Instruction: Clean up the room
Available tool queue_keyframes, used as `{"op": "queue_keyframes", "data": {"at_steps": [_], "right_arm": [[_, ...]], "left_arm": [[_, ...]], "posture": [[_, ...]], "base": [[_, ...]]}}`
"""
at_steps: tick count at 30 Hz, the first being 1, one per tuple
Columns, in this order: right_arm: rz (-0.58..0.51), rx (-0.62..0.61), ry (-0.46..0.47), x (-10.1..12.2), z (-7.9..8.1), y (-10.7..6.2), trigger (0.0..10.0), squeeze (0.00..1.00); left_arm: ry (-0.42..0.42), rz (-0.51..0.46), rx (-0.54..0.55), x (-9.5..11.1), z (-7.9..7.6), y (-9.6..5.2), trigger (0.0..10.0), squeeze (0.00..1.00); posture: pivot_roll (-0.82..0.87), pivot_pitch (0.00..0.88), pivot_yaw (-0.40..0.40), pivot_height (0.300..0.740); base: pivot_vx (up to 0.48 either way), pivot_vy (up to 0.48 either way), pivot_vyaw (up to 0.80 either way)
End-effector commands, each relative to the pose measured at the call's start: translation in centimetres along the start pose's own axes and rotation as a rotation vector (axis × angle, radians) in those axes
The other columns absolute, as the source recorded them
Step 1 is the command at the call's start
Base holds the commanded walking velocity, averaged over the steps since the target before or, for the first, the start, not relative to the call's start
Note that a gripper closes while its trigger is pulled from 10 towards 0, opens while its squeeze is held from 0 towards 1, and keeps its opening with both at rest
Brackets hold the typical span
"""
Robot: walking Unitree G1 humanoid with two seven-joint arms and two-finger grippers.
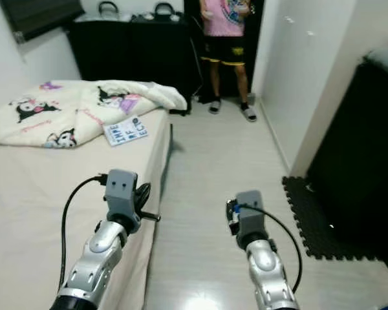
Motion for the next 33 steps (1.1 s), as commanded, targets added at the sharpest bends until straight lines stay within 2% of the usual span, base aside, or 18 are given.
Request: {"op": "queue_keyframes", "data": {"at_steps": [1, 13, 33], "right_arm": [[0.009, 0.005, 0.023, -0.27, 0.38, -0.16, 10.0, 0.0], [0.011, 0.014, 0.02, -0.25, 0.45, -0.08, 10.0, 0.0], [0.006, 0.045, 0.019, -0.11, 1.16, 0.17, 10.0, 0.0]], "left_arm": [[0.008, 0.014, 0.009, -0.28, 0.33, -0.13, 10.0, 0.0], [0.006, 0.015, 0.006, -0.29, 0.28, -0.12, 10.0, 0.0], [0.01, 0.012, 0.011, -0.28, 0.59, -0.5, 10.0, 0.0]], "posture": [[0.03, 0.0, -0.007, 0.74], [0.03, 0.0, -0.012, 0.74], [0.05, 0.0, -0.02, 0.74]], "base": [[0.405, 0.0, 0.0], [0.402, 0.0, -0.65], [0.402, 0.0, 0.0]]}}
Point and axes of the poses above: a point about 5 cm out from each wrist's last joint towards the gripper, its own y axis pointing out of the wrist towards the gripper, its own x axis along the axis of the wrist's last joint, z = x × y, the point moved 1 cm from there along y, pointing out of the wrist towards the gripper, and after that the axes turned 15 degrees about -y, right-handed, at the moved point
